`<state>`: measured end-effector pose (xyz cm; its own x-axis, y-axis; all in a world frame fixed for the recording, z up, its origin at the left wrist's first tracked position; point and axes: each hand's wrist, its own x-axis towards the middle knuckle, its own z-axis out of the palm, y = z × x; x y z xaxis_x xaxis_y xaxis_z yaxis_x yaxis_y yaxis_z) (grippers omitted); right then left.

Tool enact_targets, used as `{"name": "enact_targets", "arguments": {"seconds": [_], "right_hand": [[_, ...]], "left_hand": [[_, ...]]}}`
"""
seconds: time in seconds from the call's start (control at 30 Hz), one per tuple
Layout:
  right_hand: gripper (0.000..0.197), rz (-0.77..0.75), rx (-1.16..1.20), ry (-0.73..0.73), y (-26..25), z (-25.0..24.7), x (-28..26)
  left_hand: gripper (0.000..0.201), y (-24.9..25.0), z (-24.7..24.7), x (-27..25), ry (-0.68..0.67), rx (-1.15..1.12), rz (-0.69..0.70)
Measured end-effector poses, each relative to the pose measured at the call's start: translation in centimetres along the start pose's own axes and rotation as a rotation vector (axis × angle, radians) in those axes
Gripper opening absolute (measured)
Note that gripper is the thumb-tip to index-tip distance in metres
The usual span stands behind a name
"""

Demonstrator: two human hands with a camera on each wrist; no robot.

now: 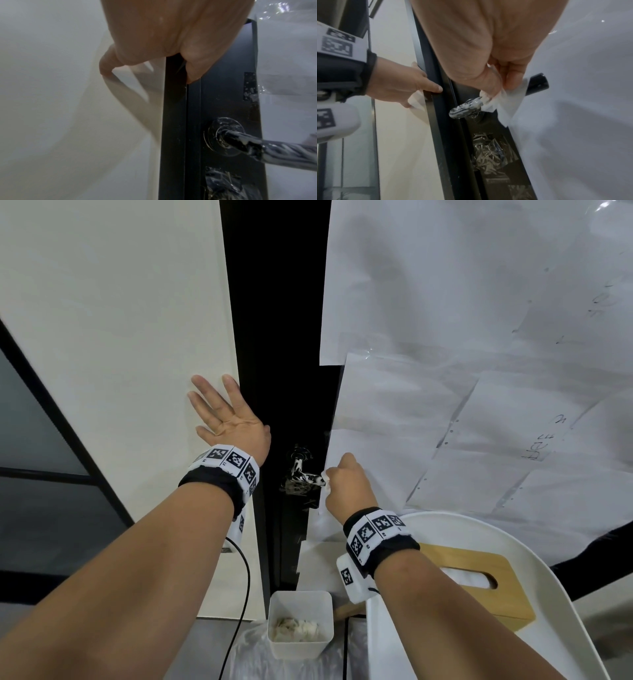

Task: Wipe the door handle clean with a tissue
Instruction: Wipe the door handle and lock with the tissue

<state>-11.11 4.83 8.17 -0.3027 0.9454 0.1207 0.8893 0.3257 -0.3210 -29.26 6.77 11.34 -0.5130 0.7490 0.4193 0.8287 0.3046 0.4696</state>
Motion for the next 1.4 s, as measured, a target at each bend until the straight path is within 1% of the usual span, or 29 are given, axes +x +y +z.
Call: {"name": "enact_targets", "arguments": {"seconds": [0.1,0.17,0.27,0.33,0.4,0.53,0.63,0.73,0.8,0.9,0.97,1.07,1.2,1.27,1.4], "right_hand": [[0.024,-0.060,0.056,-0.026,0.0,0.0,0.1],[0.026,-0.077,0.107,-0.020,0.2,-0.4,0.1],[0.032,-0.003,0.166,0.062,1.2,-1.2,-0.2],[0.034,0.033,0.120,0.101,2.1,-1.3,-0.4],[0.030,0.051,0.040,0.071,2.6,-1.2,-0.4],[0.012,0.093,-0.042,0.009,1.6,-0.8,-1.0],[0.019,0.076,-0.042,0.001,0.8,-0.6,-1.0],[0.015,0.052,-0.021,-0.003,0.2,-0.3,-0.5],[0.016,0.031,-0.002,-0.014,-0.2,0.1,-0.2],[0.024,-0.028,0.106,-0.007,-0.3,0.2,0.1],[0.027,-0.029,0.156,0.034,-0.1,-0.3,-0.1],[0.031,0.017,0.079,0.106,1.0,-1.1,-0.6],[0.031,0.105,0.019,0.059,1.9,-1.0,-0.6],[0.032,0.102,0.012,0.040,1.6,-0.7,-0.5],[0.033,0.039,0.012,0.018,-0.2,0.0,-0.4]], "left_hand": [[0.106,0.2,-0.1,-0.1,-0.003,-0.003,-0.003],[0.106,0.1,-0.2,-0.1,-0.001,-0.005,-0.002],[0.106,0.1,-0.2,-0.1,0.000,-0.015,0.000],[0.106,0.2,-0.2,-0.1,-0.003,-0.015,-0.002],[0.106,0.2,-0.2,-0.1,0.001,-0.018,-0.003],[0.106,0.2,-0.1,-0.1,0.010,-0.016,0.002],[0.107,0.1,-0.1,-0.1,0.009,-0.013,0.003],[0.105,0.1,-0.1,-0.1,0.004,-0.015,0.005],[0.104,0.1,-0.1,-0.1,0.002,-0.016,0.007],[0.105,0.1,-0.1,0.0,-0.011,-0.015,0.006],[0.106,0.0,-0.1,0.2,-0.009,-0.015,0.005],[0.106,0.0,0.1,0.1,0.003,-0.013,0.005],[0.106,0.0,0.1,0.1,0.013,-0.007,0.008],[0.106,0.0,0.2,0.1,0.010,-0.002,0.005],[0.106,0.0,0.2,0.1,0.014,0.000,0.007]]}}
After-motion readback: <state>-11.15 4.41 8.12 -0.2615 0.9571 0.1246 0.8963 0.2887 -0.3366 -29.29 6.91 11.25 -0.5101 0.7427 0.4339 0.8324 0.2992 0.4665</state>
